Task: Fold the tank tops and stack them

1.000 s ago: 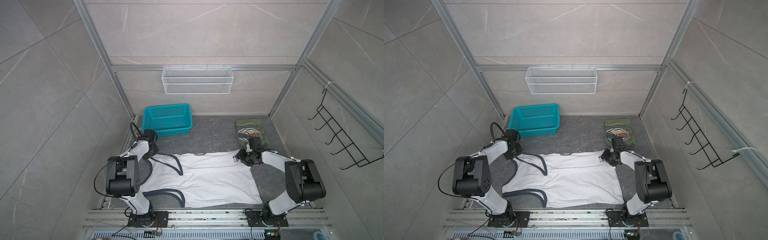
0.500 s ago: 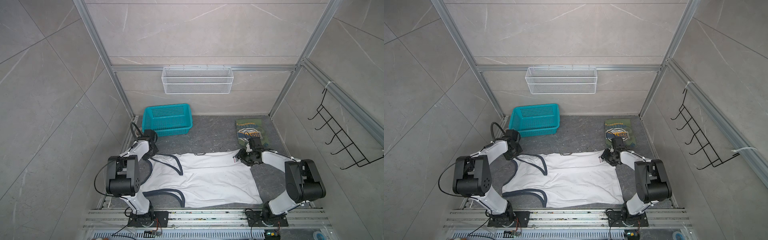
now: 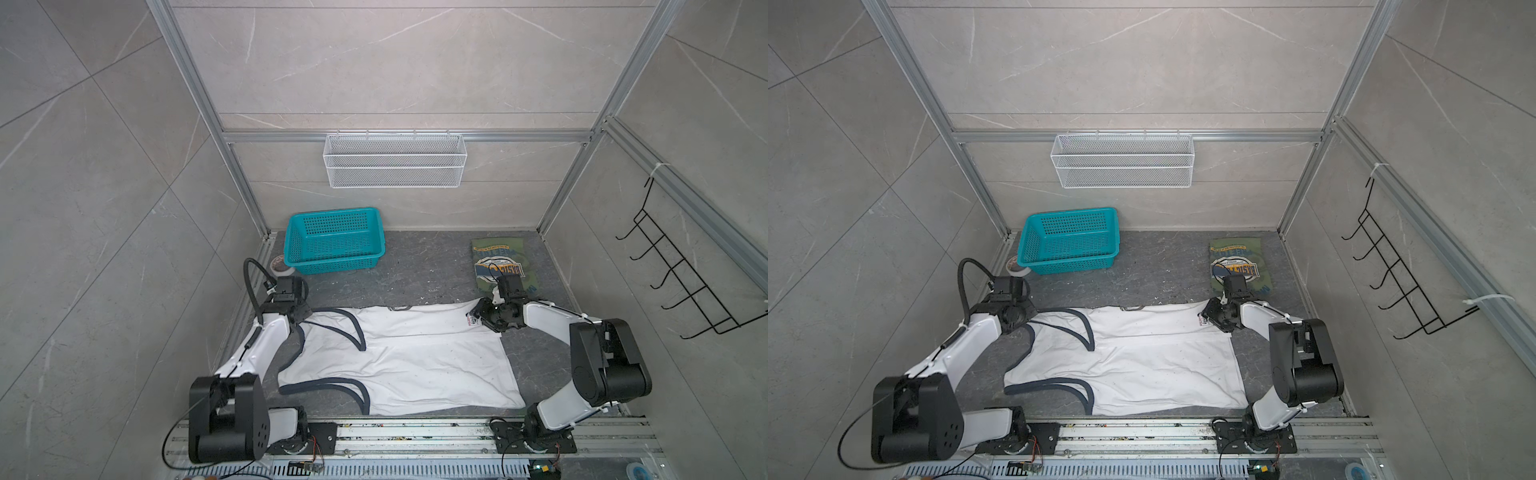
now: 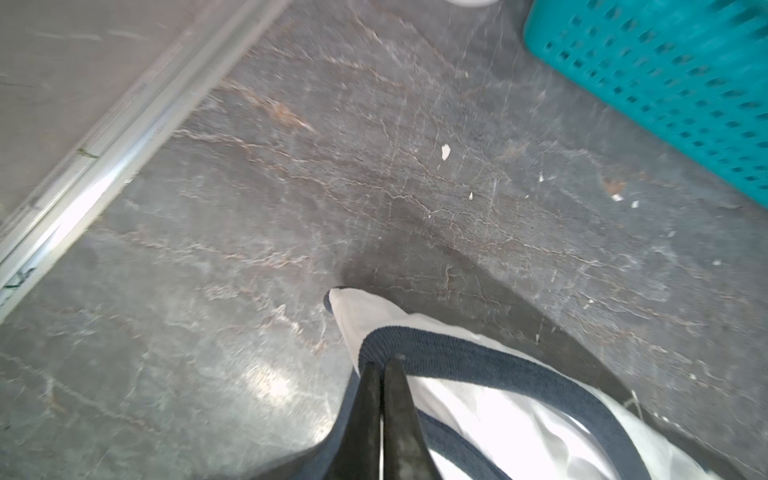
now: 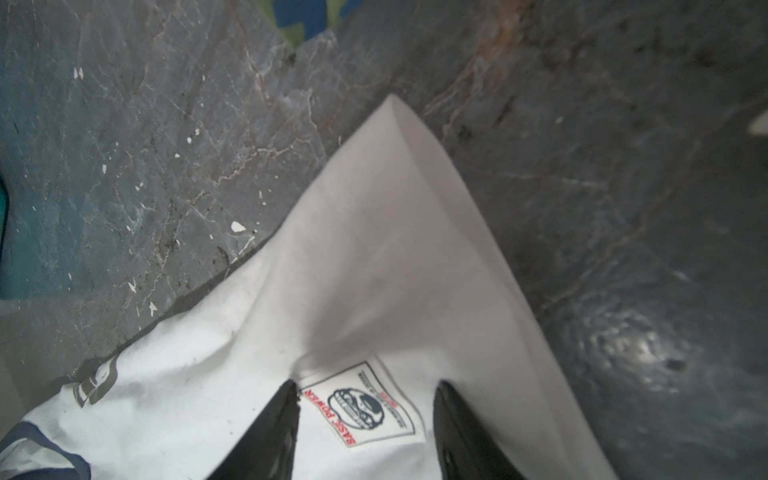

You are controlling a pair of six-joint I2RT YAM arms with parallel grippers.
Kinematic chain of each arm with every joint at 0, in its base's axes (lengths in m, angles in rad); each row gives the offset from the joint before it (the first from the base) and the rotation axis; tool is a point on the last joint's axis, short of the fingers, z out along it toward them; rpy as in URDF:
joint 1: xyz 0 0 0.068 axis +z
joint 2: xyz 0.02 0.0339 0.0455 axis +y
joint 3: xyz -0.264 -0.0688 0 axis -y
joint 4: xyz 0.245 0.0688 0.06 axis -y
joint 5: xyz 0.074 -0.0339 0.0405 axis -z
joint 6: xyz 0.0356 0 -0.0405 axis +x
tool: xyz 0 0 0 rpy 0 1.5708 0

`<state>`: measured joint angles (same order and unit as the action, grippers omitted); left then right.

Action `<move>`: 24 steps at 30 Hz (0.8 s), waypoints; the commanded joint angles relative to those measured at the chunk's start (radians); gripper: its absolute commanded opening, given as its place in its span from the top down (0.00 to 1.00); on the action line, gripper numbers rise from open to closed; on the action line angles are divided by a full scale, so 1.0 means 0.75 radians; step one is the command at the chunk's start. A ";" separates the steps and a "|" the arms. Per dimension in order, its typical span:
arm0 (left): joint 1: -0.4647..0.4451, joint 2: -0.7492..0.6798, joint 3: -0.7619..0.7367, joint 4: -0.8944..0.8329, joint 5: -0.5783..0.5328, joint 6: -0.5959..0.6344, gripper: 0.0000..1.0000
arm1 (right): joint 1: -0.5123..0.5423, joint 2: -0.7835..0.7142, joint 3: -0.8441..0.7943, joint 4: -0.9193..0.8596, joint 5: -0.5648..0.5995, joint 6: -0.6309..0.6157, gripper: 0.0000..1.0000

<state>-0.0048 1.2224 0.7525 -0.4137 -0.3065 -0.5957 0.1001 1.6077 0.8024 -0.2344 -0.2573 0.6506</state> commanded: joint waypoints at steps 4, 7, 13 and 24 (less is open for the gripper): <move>0.014 -0.197 -0.220 0.158 -0.018 -0.104 1.00 | -0.009 0.039 -0.046 -0.079 0.088 -0.029 0.45; 0.045 -0.198 -0.285 0.138 -0.045 -0.170 1.00 | -0.009 0.042 -0.045 -0.085 0.100 -0.025 0.45; 0.231 -0.086 -0.317 0.180 0.104 -0.214 1.00 | -0.011 0.047 -0.046 -0.101 0.122 -0.015 0.45; 0.276 0.152 -0.074 0.172 0.199 -0.072 1.00 | -0.011 -0.075 -0.042 -0.113 0.124 -0.106 0.44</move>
<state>0.1917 1.3190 0.6552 -0.2974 -0.1715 -0.6895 0.1005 1.5944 0.8013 -0.2432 -0.2390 0.6239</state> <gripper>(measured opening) 0.049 0.554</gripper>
